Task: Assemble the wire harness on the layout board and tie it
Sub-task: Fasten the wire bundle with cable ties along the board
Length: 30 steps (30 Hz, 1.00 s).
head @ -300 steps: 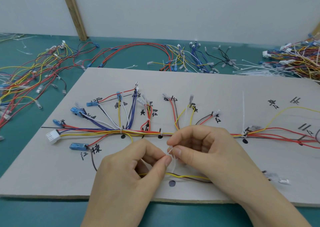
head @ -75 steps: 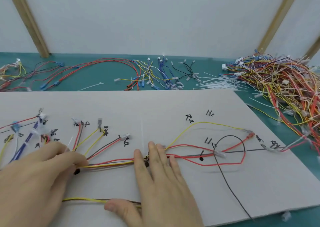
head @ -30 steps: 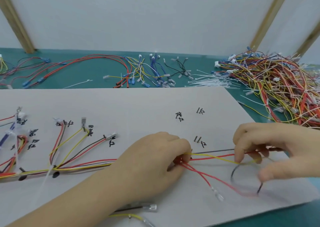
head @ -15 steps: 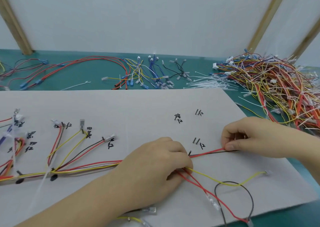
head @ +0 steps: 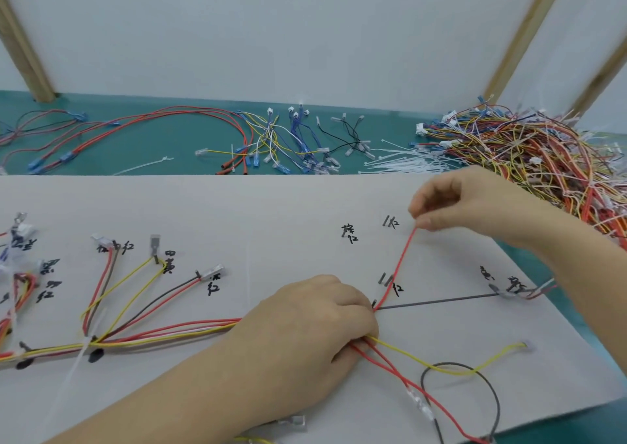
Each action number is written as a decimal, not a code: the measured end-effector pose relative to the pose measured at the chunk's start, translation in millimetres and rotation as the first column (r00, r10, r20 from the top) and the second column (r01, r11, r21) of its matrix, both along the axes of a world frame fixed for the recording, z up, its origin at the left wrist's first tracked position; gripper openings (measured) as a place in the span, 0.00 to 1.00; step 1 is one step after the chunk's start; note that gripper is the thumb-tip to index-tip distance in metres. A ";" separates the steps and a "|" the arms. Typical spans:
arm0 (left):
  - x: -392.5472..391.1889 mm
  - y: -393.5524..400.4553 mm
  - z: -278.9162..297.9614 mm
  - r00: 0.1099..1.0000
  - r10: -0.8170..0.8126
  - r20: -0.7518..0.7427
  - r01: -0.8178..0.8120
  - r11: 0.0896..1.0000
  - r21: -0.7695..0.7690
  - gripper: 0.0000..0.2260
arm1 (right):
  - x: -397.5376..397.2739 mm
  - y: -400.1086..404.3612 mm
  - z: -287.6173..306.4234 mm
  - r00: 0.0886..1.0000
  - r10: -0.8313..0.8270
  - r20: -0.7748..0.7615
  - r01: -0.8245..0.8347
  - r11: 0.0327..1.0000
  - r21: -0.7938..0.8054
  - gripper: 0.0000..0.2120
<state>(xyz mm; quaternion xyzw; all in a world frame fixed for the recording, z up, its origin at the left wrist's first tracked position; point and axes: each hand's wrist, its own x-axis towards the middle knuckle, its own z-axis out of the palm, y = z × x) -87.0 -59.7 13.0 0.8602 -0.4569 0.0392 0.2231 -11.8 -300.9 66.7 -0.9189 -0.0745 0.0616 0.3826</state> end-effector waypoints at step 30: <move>4.9 -6.1 -1.5 0.958 0.147 -0.246 -0.199 0.959 -0.200 0.11 | -20.9 30.5 0.1 0.889 -0.039 0.455 0.080 0.994 -0.072 0.06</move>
